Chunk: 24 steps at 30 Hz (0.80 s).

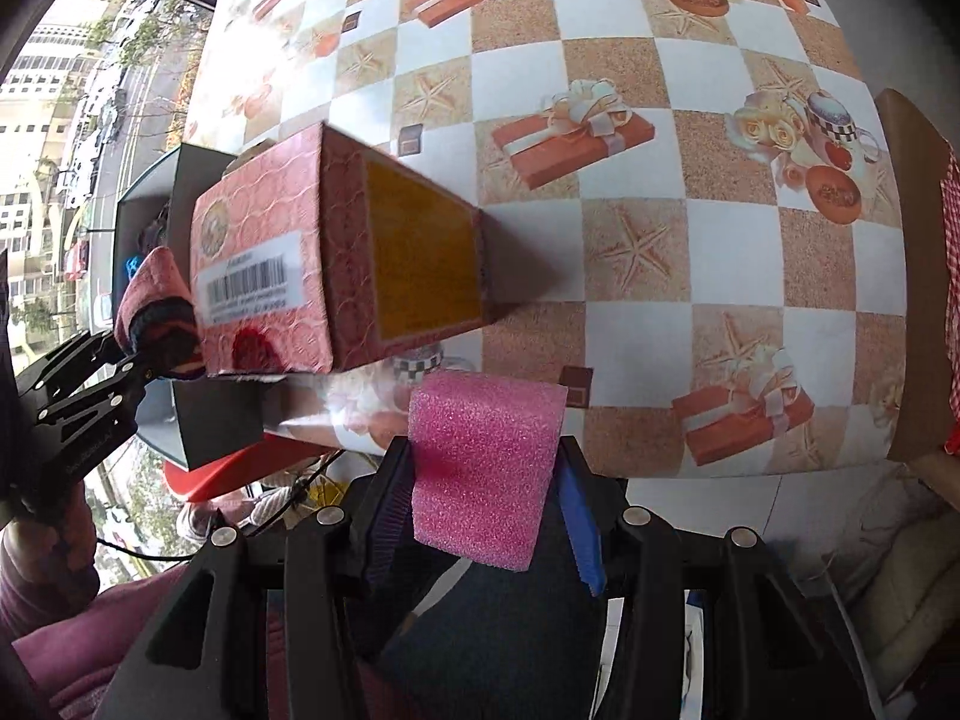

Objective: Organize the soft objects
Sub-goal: 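Carry the pink knit slipper and pink foam block over the white box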

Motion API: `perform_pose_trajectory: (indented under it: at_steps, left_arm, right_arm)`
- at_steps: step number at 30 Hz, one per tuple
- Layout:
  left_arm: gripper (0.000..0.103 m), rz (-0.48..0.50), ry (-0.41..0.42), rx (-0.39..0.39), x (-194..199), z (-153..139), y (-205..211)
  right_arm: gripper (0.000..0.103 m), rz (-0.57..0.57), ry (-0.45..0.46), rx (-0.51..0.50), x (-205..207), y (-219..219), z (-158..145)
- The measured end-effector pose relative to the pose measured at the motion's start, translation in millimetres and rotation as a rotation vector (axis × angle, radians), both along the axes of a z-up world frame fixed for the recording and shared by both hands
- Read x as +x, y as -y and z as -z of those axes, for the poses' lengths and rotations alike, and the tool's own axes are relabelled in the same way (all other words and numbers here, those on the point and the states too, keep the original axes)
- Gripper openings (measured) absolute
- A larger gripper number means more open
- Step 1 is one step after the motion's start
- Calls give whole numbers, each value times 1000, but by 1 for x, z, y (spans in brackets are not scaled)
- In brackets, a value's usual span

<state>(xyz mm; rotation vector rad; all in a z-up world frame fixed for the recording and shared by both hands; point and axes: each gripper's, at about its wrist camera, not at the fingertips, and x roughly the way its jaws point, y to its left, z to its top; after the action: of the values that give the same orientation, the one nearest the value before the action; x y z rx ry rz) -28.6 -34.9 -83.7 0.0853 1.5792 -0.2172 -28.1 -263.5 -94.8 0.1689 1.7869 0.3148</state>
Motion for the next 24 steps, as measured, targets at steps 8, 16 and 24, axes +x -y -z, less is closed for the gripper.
perform_pose_trajectory:
  at_steps: [8,16,24]
  left_arm:
    - [41,-47,28,-1,-9,-8,-25]
    - [41,-131,59,19,-19,-16,-64]
    - [41,-285,74,35,-35,-20,-114]
  right_arm:
    - [49,-154,-4,67,-16,-54,-11]
    - [49,-297,23,104,-11,-104,-21]
    - [49,-419,73,129,6,-162,-36]
